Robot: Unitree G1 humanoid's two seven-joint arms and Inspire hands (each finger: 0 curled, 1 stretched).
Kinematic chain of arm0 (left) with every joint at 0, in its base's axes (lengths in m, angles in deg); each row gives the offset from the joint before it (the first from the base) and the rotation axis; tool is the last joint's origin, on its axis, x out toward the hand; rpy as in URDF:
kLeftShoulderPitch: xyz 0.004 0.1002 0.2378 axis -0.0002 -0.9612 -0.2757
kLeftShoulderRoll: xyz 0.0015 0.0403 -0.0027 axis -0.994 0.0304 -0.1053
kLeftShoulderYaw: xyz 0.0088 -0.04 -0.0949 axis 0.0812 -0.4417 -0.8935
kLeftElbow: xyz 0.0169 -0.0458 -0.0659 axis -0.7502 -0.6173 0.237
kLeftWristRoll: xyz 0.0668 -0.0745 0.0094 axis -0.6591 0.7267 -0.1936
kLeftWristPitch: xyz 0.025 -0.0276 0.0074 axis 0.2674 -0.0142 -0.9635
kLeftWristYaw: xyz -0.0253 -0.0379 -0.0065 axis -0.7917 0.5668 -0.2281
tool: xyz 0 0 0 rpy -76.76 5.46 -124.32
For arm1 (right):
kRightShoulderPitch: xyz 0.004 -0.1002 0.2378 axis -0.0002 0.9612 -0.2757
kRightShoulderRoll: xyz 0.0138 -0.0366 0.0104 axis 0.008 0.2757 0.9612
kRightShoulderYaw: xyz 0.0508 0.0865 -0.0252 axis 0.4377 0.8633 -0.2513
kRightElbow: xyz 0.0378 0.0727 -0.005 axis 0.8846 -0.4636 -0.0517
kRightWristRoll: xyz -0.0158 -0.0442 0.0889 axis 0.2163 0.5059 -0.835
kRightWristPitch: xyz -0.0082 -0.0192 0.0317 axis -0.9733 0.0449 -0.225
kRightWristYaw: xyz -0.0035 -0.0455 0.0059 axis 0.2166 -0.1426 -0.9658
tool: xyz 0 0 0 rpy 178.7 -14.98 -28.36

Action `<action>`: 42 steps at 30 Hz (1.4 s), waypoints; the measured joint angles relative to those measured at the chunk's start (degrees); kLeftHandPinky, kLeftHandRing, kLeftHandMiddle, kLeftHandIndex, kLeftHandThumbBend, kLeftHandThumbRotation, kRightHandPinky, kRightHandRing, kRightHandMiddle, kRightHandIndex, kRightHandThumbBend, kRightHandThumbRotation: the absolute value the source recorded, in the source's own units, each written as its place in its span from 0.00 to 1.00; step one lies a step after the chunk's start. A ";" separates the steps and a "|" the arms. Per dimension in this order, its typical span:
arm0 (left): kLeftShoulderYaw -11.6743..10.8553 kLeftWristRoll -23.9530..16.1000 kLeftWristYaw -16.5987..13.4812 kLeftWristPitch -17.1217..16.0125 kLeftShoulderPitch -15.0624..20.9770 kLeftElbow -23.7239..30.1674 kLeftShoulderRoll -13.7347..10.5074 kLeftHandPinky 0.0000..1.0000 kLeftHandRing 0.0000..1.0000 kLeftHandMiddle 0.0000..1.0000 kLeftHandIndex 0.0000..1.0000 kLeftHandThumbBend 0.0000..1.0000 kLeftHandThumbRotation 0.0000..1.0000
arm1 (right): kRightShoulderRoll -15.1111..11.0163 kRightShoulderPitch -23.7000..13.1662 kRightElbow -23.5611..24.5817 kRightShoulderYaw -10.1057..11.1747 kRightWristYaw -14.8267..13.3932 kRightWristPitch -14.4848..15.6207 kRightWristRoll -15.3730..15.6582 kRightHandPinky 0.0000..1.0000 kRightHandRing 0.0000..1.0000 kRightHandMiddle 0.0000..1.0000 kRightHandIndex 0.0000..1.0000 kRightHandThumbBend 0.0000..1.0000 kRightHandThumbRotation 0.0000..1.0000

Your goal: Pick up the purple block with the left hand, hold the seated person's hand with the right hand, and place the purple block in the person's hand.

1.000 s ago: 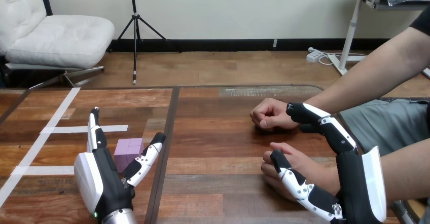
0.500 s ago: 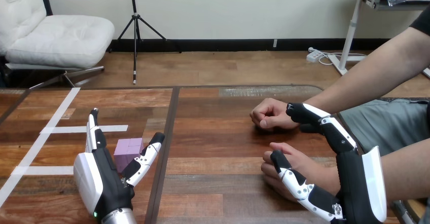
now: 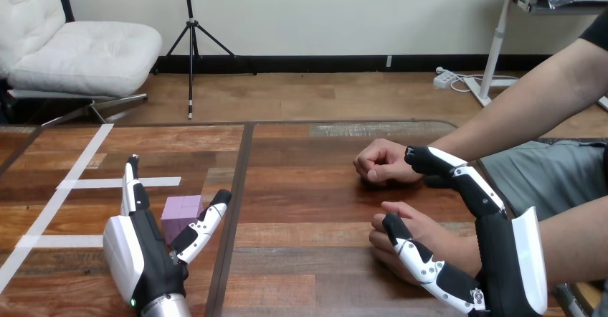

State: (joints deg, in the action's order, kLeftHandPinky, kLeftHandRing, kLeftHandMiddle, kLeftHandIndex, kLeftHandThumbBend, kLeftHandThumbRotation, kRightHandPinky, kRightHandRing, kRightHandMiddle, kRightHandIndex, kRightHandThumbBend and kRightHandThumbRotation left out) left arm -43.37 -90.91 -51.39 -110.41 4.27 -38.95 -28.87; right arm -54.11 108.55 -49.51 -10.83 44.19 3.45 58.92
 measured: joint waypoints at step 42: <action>3.58 -1.77 0.85 8.61 5.72 -3.46 -1.86 0.79 0.87 0.92 0.92 0.88 0.45 | -0.64 0.01 0.33 -0.06 0.73 0.99 -0.04 0.68 0.74 0.75 0.75 0.46 0.20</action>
State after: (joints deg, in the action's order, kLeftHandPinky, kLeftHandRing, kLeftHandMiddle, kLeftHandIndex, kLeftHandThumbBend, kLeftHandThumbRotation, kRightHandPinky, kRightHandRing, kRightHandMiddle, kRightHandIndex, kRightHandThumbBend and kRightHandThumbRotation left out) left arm -39.79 -92.69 -50.55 -101.80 9.99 -42.41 -30.72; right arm -54.76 108.56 -49.18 -10.89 44.92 4.44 58.88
